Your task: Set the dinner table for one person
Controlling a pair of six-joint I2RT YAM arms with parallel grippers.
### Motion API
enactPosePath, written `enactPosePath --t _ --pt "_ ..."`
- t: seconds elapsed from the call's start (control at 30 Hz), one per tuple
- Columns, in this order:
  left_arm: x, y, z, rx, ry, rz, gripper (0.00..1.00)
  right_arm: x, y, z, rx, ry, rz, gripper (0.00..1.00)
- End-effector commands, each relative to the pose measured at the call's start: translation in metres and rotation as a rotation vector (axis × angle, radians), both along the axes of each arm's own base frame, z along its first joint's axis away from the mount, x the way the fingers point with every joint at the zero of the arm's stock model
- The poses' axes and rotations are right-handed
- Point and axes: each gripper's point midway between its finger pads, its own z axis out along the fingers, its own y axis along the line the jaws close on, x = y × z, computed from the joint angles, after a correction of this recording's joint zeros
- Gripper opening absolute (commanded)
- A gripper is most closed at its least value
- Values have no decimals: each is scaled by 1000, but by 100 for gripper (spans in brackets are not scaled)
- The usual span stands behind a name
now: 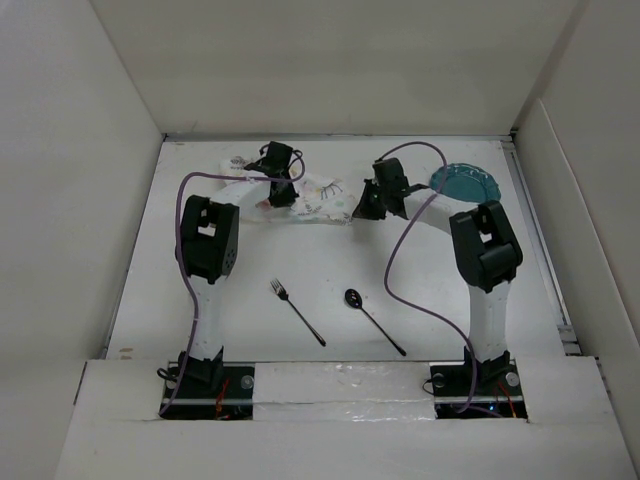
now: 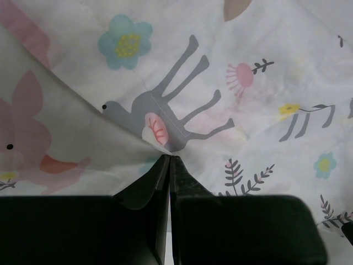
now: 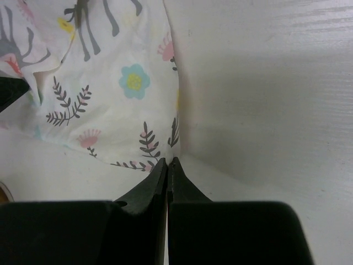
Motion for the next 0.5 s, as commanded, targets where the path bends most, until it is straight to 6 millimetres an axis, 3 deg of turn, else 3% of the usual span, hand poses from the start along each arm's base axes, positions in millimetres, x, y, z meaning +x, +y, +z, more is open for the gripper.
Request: enactPosePath --t 0.0,0.13,0.17,0.23,0.27,0.33,0.37,0.43,0.47 --pt "10 -9 58 -72 -127 -13 0 11 16 62 34 -181 33 0" --pt "18 -11 106 -112 -243 -1 0 6 24 99 27 -276 76 0" --pt "19 -9 130 -122 -296 8 0 0 33 116 37 -313 98 0" --pt "22 -3 161 -151 -368 28 0 -6 39 139 32 -358 128 0" --pt "24 11 190 -169 -428 56 0 -9 43 151 35 -379 139 0" --pt "26 22 220 -201 -492 84 0 -20 57 187 53 -432 178 0" --pt "27 41 246 -214 -546 120 0 -25 63 198 62 -445 195 0" --pt "30 61 278 -249 -614 165 0 -45 88 221 100 -462 266 0" --pt "27 73 300 -267 -658 180 0 -48 101 249 135 -508 287 0"
